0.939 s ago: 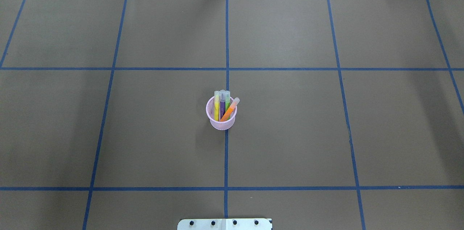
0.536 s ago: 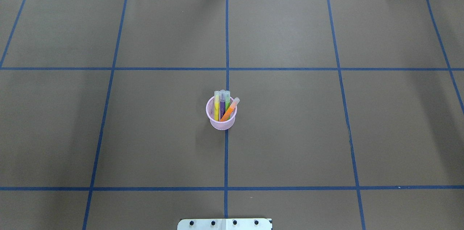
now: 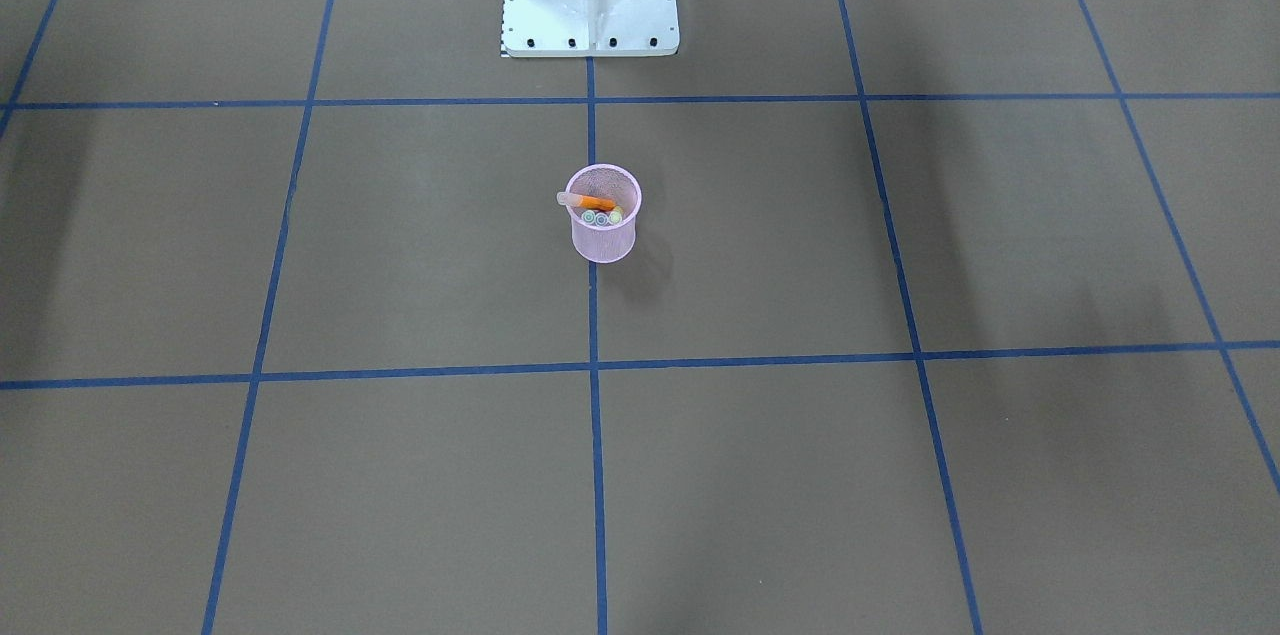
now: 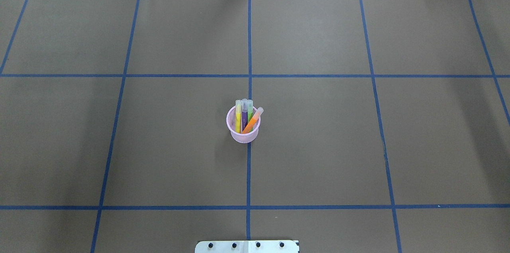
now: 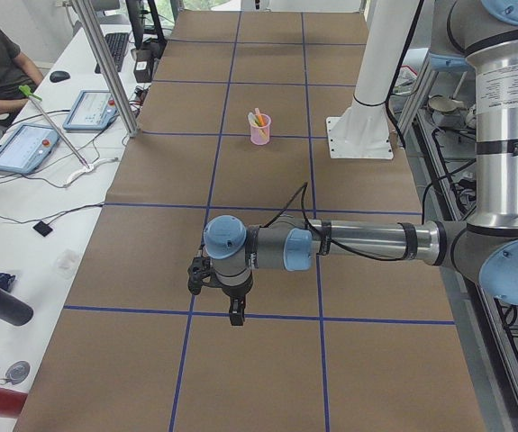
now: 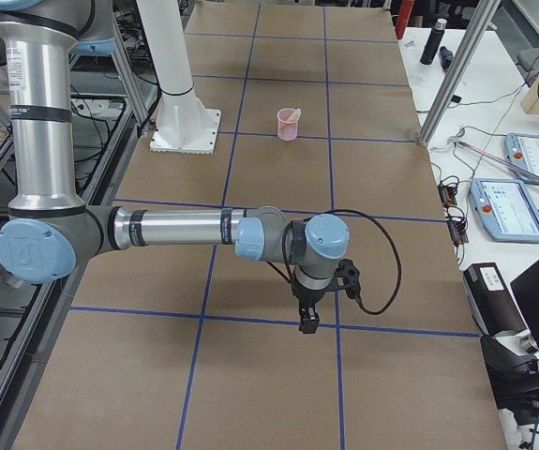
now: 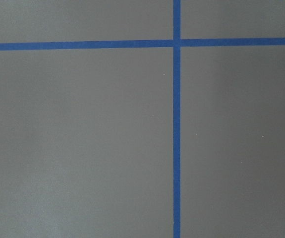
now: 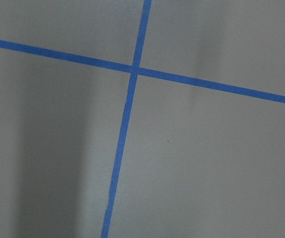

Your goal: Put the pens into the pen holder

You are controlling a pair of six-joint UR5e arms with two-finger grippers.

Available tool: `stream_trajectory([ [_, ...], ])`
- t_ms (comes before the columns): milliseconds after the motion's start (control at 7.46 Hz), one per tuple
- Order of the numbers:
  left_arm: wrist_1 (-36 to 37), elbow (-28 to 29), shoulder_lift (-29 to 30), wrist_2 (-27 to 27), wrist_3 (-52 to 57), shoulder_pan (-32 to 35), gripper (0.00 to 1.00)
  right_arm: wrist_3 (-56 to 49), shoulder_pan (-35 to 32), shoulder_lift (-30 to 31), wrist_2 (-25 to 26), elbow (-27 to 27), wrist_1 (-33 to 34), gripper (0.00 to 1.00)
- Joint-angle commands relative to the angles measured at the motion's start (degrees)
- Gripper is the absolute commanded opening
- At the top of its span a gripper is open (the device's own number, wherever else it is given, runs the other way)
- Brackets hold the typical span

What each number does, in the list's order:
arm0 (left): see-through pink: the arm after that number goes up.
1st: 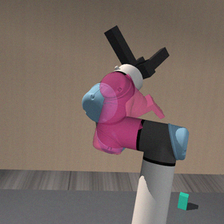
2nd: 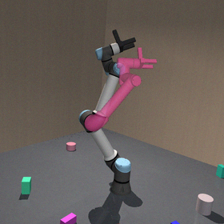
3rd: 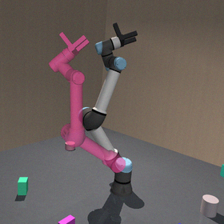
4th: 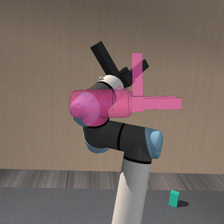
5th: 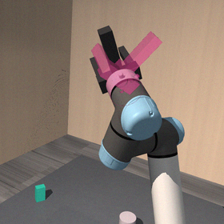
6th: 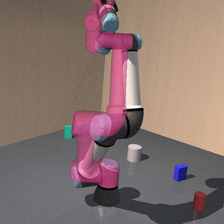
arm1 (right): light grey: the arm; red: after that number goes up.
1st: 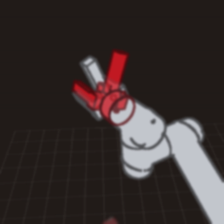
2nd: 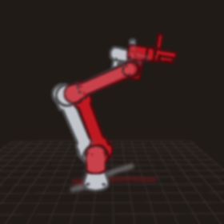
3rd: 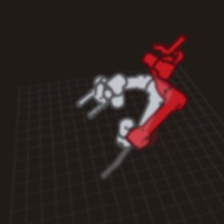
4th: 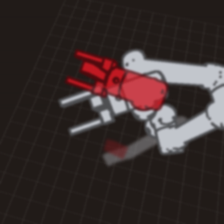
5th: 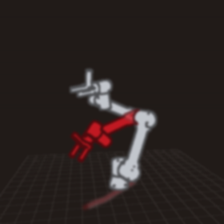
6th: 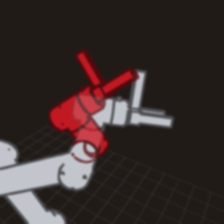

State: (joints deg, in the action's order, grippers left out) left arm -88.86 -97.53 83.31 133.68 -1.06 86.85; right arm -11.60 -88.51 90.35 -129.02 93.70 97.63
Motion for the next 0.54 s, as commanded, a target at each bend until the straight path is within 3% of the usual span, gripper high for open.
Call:
stream_trajectory([
  [0, 0.0, -0.2, -0.2, 0.0, -0.1, 0.2, 1.00, 0.0, 0.0, 0.0, 0.0, 0.0, -0.1, 1.00],
  [402, 0.0, -0.3, 0.0, 0.0, -0.1, 0.4, 1.00, 0.0, 0.0, 0.0, 0.0, 0.0, -0.1, 1.00],
])
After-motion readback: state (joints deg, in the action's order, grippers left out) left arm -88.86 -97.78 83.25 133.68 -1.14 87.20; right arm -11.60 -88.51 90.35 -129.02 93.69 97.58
